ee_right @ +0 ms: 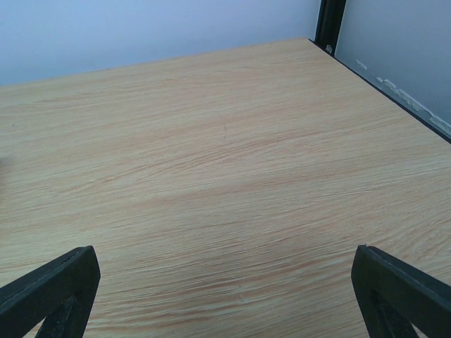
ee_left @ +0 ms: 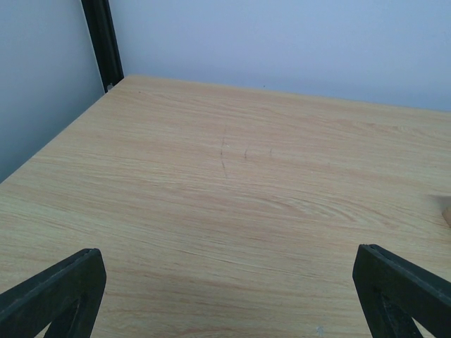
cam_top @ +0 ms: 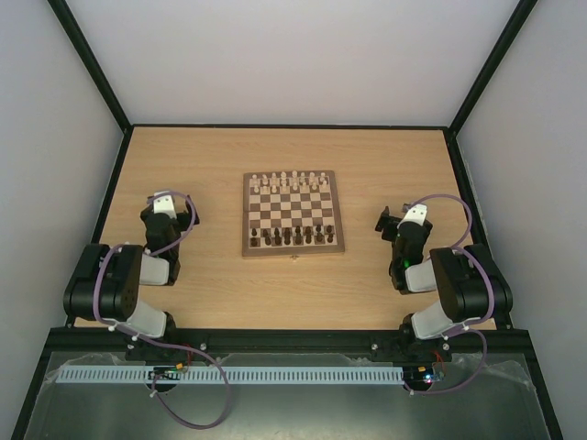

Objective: Set up the chess pieces on the board
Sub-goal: Reset both arms

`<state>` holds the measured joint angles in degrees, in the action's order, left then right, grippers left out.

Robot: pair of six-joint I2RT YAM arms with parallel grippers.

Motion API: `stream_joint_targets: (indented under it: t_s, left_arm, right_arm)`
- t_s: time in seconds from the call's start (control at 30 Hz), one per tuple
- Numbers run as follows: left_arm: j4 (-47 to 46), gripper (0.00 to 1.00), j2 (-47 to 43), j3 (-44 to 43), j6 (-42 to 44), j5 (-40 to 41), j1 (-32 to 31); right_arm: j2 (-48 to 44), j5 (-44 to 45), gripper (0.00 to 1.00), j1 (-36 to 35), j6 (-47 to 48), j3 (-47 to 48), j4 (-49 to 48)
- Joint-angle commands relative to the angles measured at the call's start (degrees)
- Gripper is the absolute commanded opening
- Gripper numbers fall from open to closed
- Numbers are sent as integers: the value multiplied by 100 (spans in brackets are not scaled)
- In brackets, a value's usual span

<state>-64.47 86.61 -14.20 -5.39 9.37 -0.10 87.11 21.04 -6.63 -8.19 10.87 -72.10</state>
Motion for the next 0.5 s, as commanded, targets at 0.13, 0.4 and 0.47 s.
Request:
stream_joint_targets:
  t_s: [0.13, 0.4, 0.47]
  left_arm:
    - [-548, 99, 71, 22, 81, -87, -16]
    - [-541, 99, 70, 16, 99, -40, -44]
    - [-541, 99, 67, 13, 99, -40, -49]
  right_arm:
    - [-5, 24, 98, 38, -44, 108, -155]
    - [14, -39, 99, 63, -51, 156, -66]
    - [-5, -77, 99, 78, -54, 161, -67]
